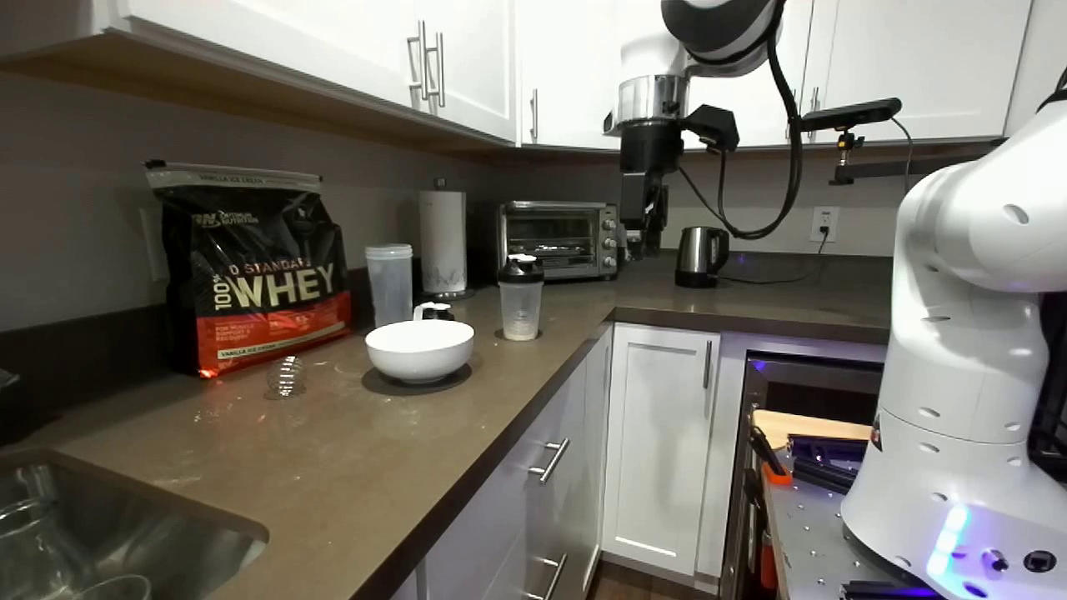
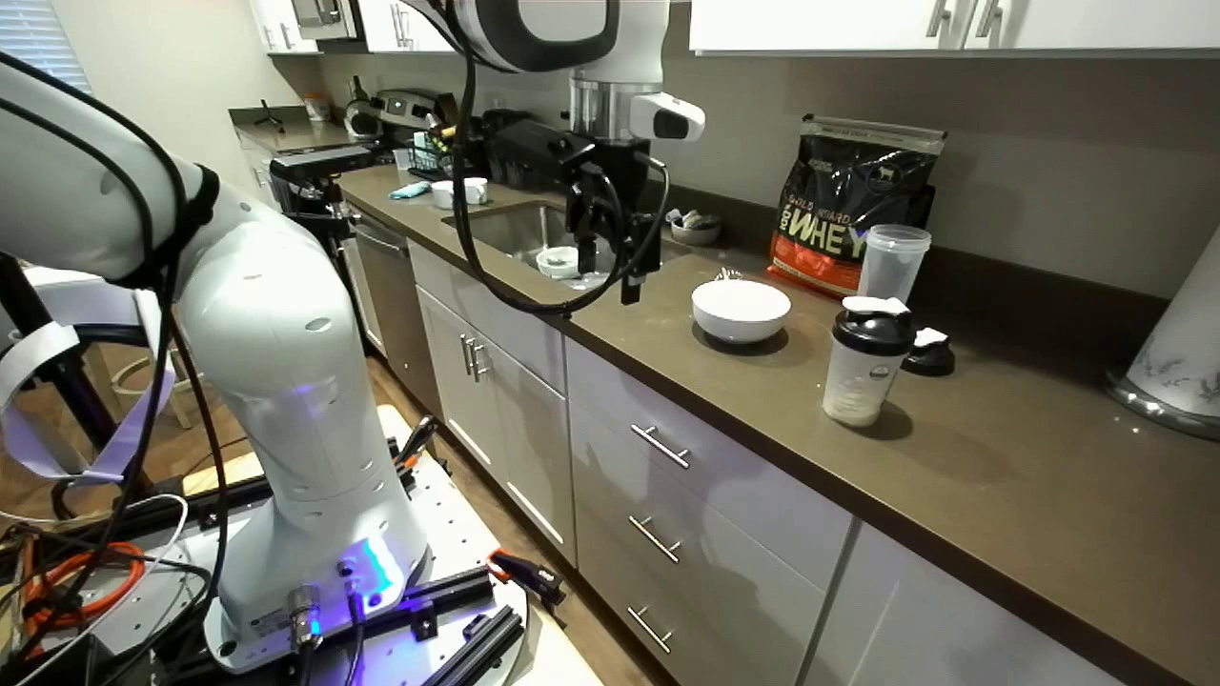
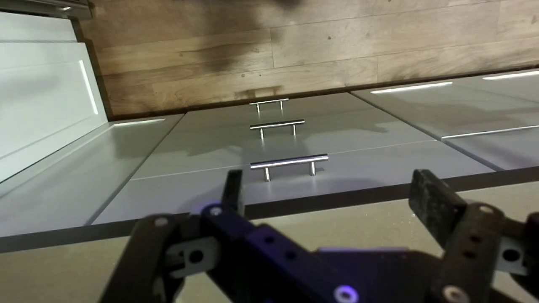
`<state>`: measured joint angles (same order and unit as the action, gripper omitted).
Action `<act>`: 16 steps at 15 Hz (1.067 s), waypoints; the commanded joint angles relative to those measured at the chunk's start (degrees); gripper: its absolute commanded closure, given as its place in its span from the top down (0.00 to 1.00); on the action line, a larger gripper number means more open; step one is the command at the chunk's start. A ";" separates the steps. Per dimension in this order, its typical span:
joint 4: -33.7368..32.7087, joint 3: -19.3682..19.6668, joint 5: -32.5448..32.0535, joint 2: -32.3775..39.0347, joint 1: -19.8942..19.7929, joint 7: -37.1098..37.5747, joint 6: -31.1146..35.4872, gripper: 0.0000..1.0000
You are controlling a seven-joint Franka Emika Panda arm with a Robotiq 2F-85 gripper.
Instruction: Move the uncovered cup to the left
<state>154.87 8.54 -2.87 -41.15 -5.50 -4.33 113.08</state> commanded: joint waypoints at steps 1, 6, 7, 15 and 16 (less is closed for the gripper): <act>-0.09 -0.43 0.32 0.06 -0.48 -0.28 -0.11 1.00; -1.59 -1.94 0.79 2.27 0.69 0.86 4.62 1.00; -2.31 -2.31 1.04 3.27 1.08 1.16 7.00 1.00; -8.75 -5.01 -0.83 16.26 1.23 1.77 31.43 1.00; -9.98 -5.27 -1.09 18.54 1.21 1.65 34.08 1.00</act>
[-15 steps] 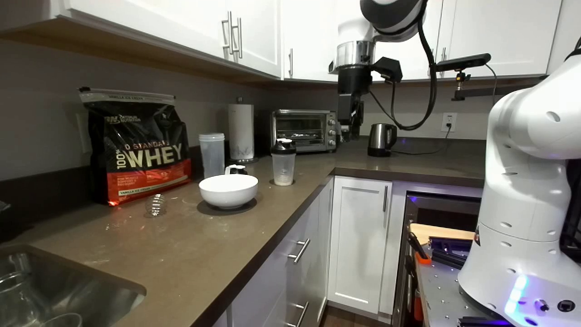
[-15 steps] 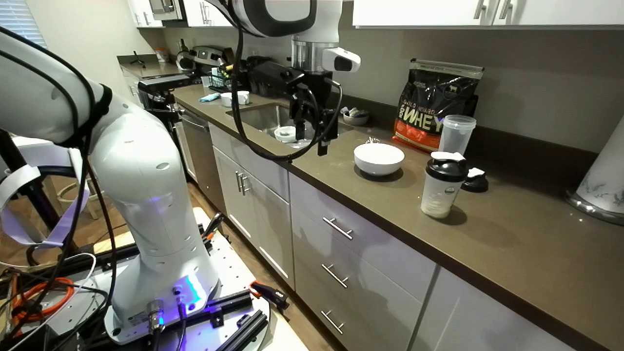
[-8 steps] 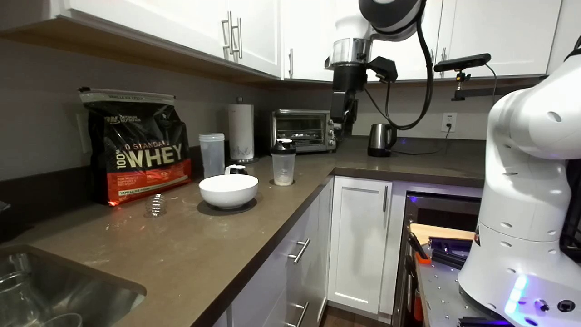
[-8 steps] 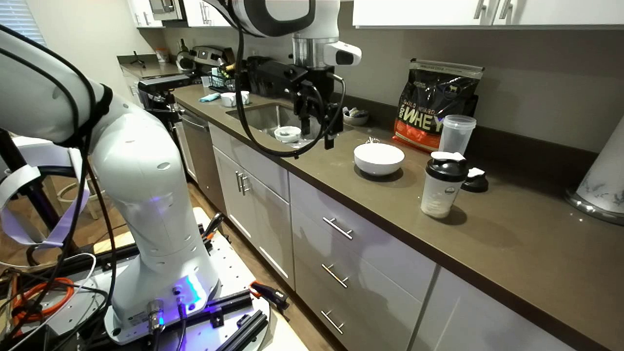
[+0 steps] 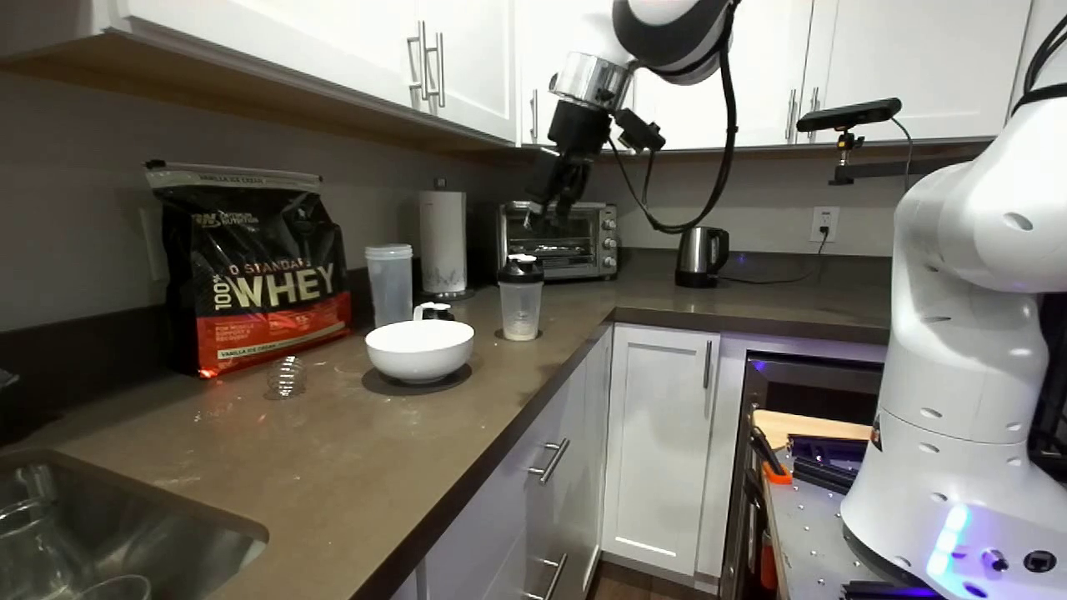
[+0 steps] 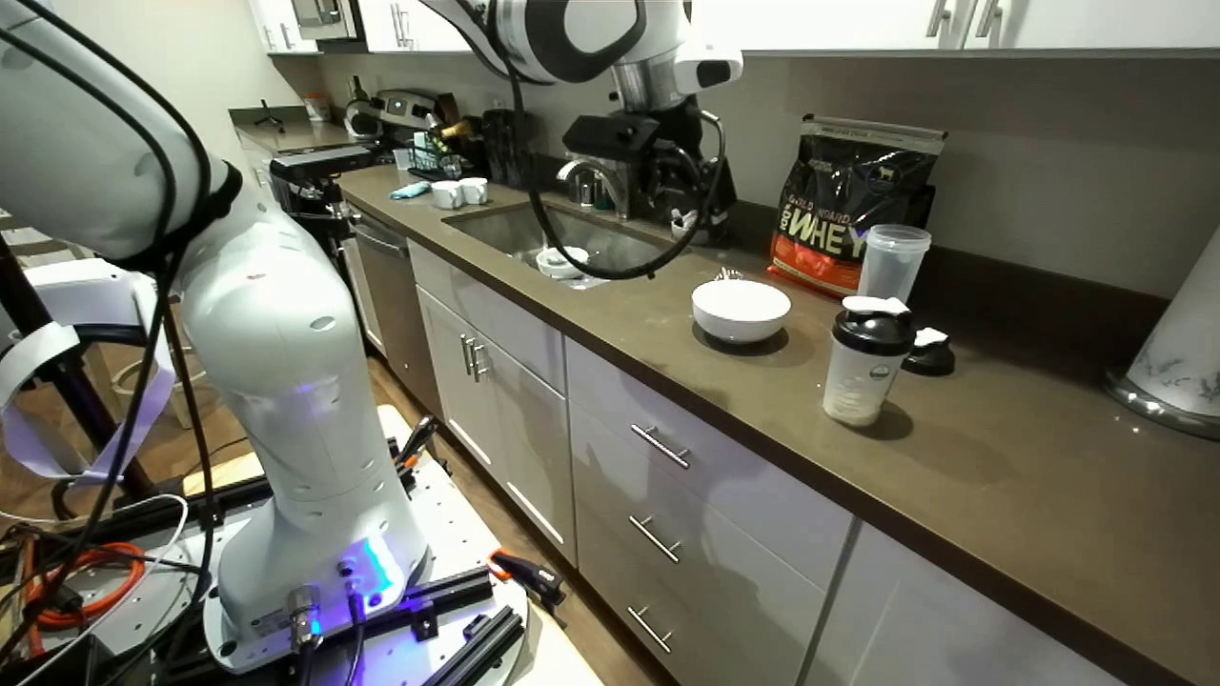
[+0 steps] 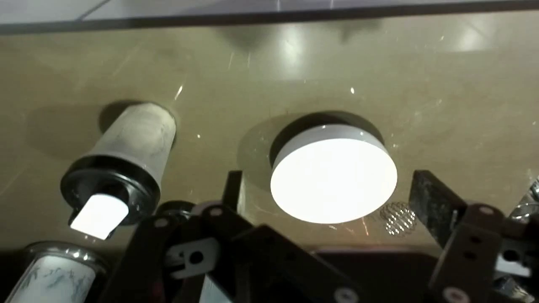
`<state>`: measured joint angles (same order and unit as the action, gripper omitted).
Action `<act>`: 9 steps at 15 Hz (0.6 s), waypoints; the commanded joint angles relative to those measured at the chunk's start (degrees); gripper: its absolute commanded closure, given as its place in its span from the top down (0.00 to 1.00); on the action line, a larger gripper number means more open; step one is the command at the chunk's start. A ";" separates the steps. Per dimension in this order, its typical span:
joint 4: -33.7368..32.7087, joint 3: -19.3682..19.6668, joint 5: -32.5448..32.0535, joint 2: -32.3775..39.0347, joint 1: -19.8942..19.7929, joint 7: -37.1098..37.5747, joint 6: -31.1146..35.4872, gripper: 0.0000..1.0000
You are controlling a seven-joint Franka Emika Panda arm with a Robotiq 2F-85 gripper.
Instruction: Move the uncovered cup to the left
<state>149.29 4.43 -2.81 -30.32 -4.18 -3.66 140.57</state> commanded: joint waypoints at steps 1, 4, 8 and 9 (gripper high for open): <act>-5.72 -1.50 -1.55 10.07 -0.23 0.97 9.16 1.00; -10.76 -2.81 -4.02 16.91 -0.96 1.40 14.69 1.00; -17.15 -3.49 -10.25 23.82 -1.73 2.54 18.89 1.00; -18.60 -3.30 -11.77 25.34 -1.70 2.77 19.50 1.00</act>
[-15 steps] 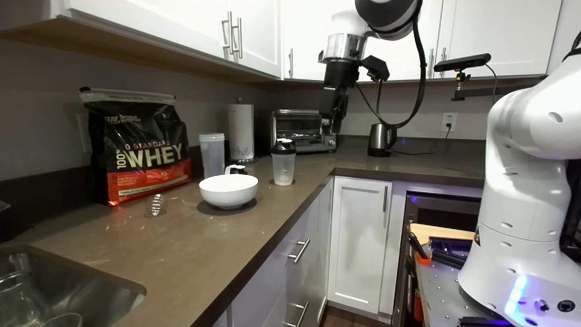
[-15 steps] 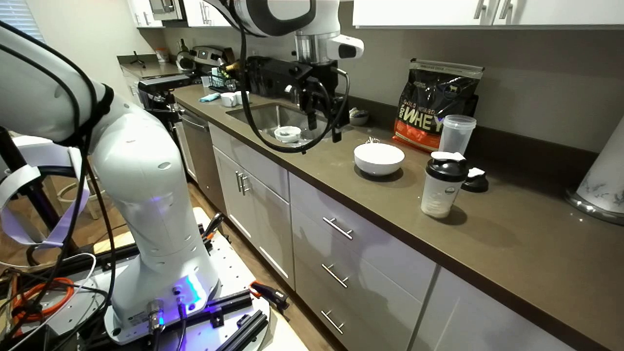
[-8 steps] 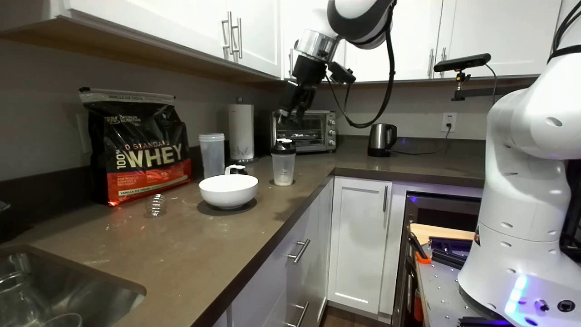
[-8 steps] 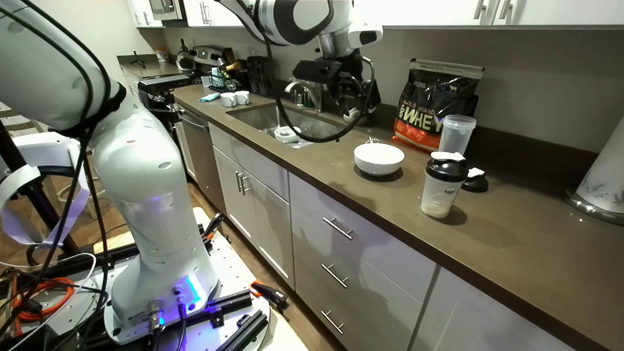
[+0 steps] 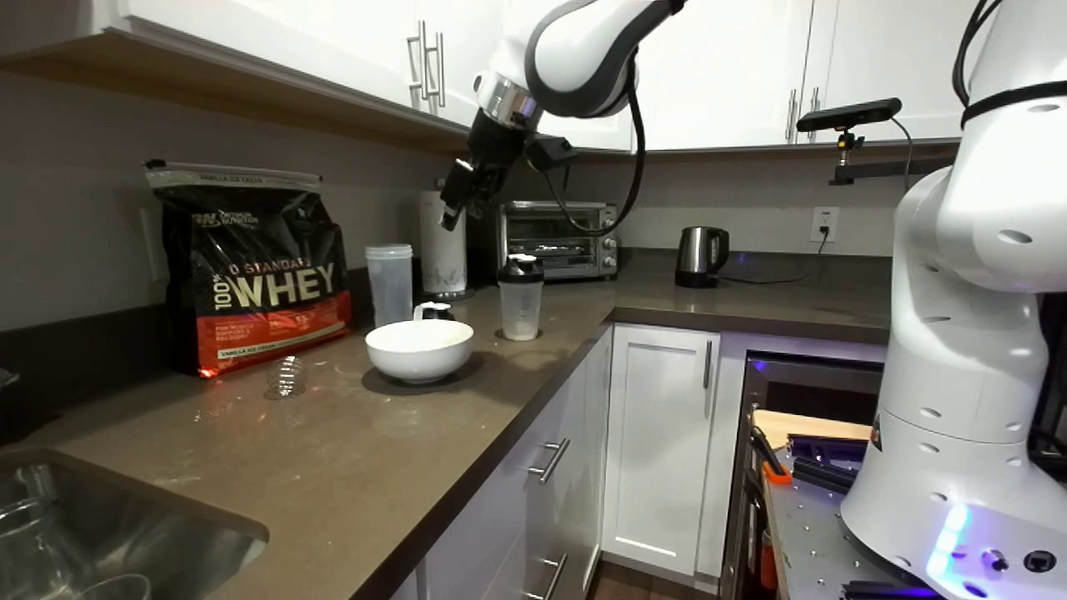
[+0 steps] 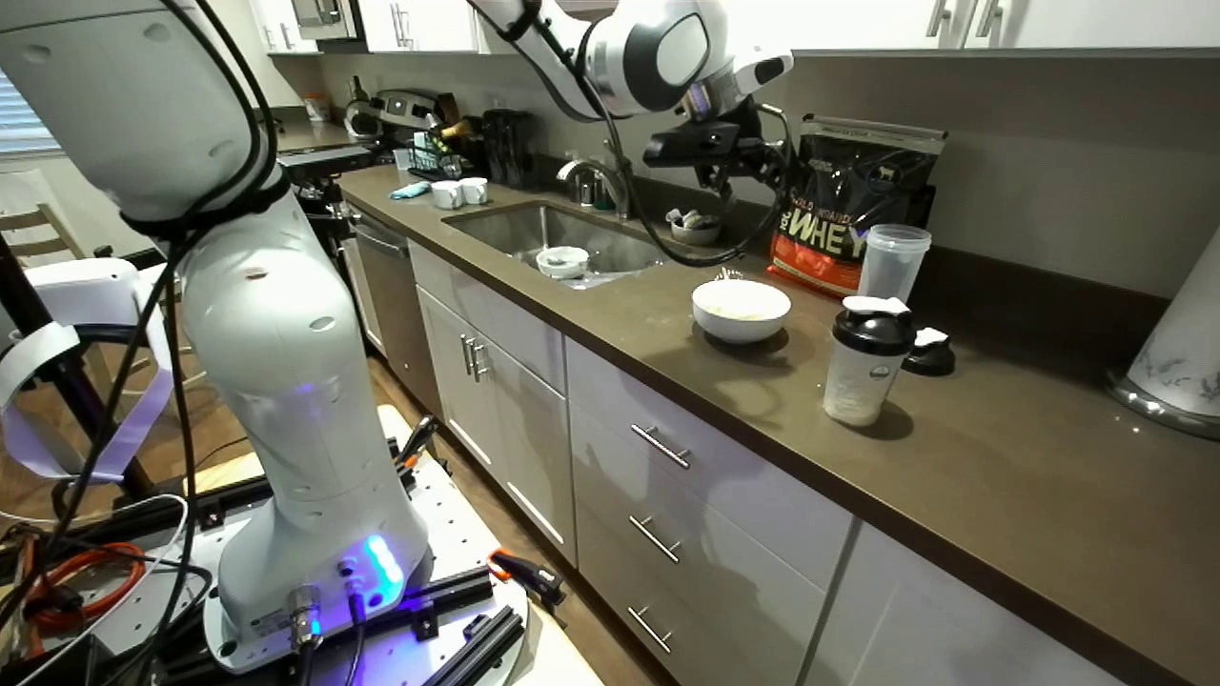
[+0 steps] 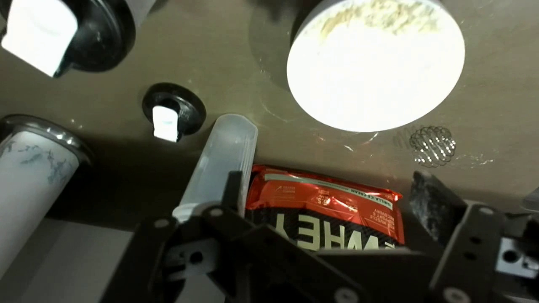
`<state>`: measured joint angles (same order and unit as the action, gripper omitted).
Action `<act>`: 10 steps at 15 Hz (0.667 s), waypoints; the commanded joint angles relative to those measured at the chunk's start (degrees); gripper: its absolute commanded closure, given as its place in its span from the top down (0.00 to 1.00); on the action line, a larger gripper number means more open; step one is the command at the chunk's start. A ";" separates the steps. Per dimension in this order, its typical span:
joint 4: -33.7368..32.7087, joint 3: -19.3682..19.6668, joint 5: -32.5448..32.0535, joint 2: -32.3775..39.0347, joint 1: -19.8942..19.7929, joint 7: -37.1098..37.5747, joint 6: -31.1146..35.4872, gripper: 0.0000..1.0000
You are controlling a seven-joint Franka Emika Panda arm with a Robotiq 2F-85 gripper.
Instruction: Move the uncovered cup to the left
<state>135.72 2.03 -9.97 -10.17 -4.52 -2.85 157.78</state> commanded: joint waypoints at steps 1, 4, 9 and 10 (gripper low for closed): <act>-6.26 -0.74 -6.22 6.40 -1.37 2.43 2.71 1.00; -9.54 -0.22 -12.08 9.49 -1.72 5.20 4.17 1.00; -14.18 1.29 -20.54 13.98 -1.46 10.74 6.48 1.00; -15.10 1.54 -21.52 14.83 -1.30 11.44 6.53 1.00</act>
<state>124.05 3.06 -27.36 1.37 -5.65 5.29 162.63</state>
